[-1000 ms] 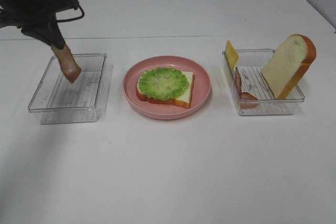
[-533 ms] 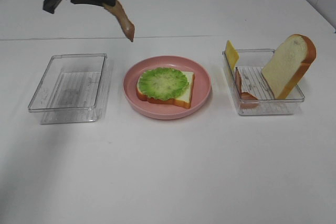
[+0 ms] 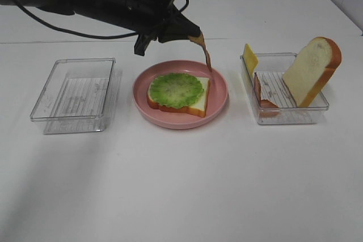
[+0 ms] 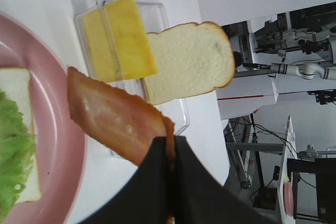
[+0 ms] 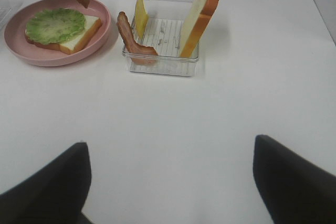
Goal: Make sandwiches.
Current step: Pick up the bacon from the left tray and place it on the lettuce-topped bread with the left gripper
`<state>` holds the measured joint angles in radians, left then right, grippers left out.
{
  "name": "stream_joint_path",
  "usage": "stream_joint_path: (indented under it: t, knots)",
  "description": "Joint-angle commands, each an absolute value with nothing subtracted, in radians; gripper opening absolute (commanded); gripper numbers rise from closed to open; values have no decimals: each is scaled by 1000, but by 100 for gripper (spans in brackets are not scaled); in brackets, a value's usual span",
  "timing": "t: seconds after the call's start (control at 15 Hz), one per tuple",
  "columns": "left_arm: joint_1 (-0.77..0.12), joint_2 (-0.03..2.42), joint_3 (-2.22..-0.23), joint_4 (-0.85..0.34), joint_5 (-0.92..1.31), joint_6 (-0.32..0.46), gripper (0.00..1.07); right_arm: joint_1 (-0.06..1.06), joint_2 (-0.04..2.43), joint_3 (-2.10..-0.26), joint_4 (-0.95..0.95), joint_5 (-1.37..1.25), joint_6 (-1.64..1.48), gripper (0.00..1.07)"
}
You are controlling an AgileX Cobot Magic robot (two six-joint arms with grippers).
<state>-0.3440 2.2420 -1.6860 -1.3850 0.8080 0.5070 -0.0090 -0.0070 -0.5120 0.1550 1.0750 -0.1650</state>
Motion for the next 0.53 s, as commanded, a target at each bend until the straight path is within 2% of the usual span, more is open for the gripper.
stream_joint_path:
  t: [0.07, 0.33, 0.47, 0.53]
  knots:
    - [-355, 2293, -1687, -1386, 796, 520, 0, -11, -19, -508, 156, 1069, -176, 79]
    - [-338, 2318, -1685, -1199, 795, 508, 0, -11, -19, -508, 156, 1069, -176, 79]
    - [-313, 2318, -1685, -1090, 796, 431, 0, -11, -19, -508, 156, 1069, -176, 79]
    - [-311, 2318, -1685, -1081, 795, 417, 0, -11, -19, -508, 156, 1069, -176, 79]
